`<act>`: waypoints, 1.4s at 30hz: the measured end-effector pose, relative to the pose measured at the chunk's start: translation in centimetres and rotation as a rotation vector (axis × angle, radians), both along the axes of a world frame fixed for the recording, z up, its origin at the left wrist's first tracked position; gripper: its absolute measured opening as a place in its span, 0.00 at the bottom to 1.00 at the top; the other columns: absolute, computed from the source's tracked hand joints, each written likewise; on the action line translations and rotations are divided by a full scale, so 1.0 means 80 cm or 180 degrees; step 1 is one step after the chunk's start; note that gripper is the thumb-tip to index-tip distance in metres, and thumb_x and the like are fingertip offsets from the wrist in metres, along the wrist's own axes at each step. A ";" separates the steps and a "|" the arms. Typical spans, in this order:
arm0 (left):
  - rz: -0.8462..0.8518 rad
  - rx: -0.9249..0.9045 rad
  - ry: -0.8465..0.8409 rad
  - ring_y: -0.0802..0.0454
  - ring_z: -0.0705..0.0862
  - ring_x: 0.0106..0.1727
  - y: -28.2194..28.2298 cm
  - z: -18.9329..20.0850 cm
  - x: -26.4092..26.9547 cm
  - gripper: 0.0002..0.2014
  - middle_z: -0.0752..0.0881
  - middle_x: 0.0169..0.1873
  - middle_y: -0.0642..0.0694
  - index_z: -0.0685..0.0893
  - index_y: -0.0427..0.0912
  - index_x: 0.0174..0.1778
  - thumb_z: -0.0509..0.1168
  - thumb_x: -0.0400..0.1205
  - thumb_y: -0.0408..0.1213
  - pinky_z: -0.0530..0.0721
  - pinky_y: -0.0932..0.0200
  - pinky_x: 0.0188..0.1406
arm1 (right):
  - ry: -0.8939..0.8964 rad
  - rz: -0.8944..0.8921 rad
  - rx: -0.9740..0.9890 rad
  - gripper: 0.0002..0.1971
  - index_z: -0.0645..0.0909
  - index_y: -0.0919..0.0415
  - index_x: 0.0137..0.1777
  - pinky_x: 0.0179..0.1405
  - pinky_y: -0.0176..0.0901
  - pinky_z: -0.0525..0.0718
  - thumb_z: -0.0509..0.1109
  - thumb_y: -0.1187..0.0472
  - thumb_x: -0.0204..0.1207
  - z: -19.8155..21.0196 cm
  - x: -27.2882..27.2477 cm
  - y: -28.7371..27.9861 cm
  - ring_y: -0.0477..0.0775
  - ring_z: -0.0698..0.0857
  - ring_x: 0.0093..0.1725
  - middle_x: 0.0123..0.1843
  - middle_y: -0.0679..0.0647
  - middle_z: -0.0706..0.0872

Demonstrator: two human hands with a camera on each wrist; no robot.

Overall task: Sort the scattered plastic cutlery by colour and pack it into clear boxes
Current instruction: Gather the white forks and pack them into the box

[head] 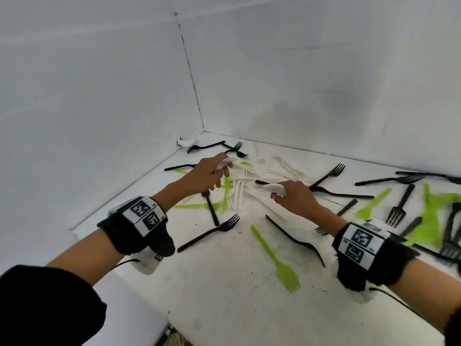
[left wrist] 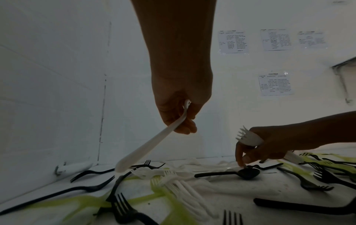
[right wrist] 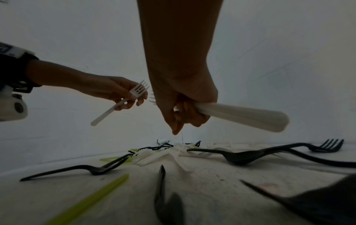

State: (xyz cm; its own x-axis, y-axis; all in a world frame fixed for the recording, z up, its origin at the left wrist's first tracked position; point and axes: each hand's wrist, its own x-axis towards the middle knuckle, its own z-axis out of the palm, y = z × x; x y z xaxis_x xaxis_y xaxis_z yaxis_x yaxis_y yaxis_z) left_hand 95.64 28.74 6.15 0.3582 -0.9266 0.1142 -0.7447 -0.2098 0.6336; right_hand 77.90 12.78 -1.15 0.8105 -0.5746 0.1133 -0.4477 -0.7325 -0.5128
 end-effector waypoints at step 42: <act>-0.0228 -0.0516 0.0579 0.61 0.72 0.28 -0.139 -0.062 0.169 0.13 0.81 0.29 0.47 0.83 0.35 0.39 0.75 0.73 0.41 0.67 0.65 0.29 | 0.0225 -0.1322 0.0293 0.15 0.81 0.71 0.51 0.40 0.43 0.78 0.70 0.56 0.76 0.009 0.038 -0.074 0.57 0.81 0.44 0.48 0.60 0.85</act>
State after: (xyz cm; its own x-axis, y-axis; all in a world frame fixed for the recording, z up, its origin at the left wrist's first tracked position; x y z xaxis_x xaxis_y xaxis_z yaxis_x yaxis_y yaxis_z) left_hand 109.17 17.62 1.21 0.3205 -0.9252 0.2031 -0.6247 -0.0453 0.7795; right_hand 80.97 6.85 -0.41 0.5121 -0.8589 -0.0014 -0.7313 -0.4352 -0.5251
